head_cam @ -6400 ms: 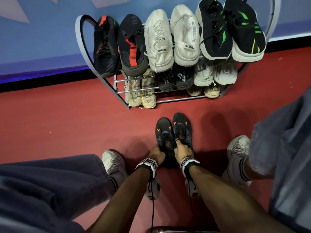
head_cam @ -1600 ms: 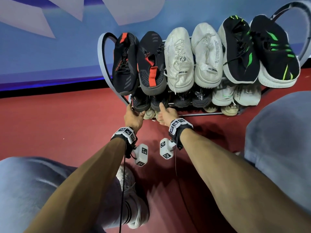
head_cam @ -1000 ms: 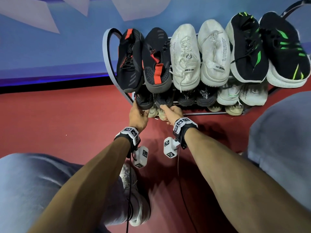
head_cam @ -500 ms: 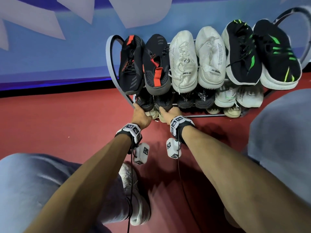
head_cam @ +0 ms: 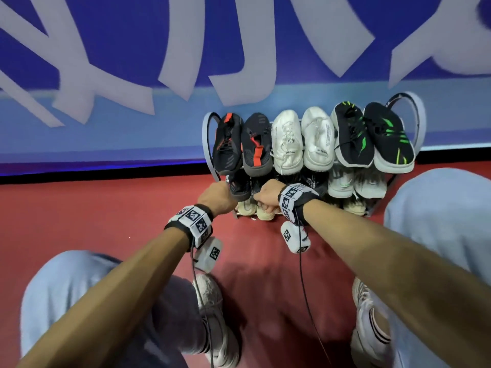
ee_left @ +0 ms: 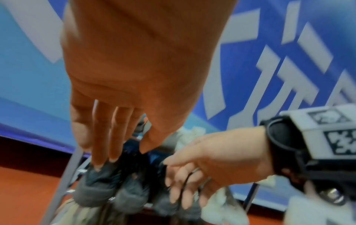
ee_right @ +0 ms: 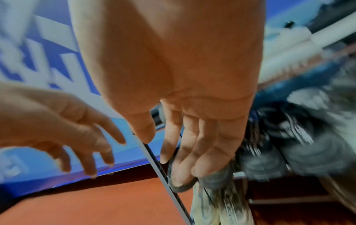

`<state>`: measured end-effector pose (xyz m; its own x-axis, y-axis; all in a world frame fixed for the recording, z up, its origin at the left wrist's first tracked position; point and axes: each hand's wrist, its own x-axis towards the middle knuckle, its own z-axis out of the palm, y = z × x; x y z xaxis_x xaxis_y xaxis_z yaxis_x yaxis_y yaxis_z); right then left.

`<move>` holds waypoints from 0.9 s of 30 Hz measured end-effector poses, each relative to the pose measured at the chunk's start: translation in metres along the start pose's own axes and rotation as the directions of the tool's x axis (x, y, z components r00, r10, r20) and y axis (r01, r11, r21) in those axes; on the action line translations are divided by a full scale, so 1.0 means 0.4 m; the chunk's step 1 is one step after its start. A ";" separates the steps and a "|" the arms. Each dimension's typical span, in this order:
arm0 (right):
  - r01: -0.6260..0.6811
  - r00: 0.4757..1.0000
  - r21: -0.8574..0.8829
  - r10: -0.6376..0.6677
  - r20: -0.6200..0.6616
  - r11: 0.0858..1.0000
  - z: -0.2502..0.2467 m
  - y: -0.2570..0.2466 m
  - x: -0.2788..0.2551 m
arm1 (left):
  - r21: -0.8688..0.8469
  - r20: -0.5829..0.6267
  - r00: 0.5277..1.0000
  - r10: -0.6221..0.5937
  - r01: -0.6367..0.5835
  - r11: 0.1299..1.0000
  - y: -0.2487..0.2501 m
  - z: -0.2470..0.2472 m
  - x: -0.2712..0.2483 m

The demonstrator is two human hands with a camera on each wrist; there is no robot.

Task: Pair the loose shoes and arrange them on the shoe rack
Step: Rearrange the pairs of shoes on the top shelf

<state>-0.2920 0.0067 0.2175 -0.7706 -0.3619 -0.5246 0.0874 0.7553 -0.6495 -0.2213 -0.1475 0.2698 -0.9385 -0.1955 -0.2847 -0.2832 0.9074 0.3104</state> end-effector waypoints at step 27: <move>0.277 0.806 -0.131 -0.305 -0.508 0.952 -0.452 -0.100 -0.262 | -0.273 -0.457 0.861 0.225 -0.376 0.885 0.306 -0.382 -0.087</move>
<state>-0.3290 0.1132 0.3981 -0.9682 -0.2442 0.0546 -0.2131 0.6904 -0.6913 -0.2534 -0.0866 0.4562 -0.9617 -0.1344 0.2389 0.0481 0.7753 0.6297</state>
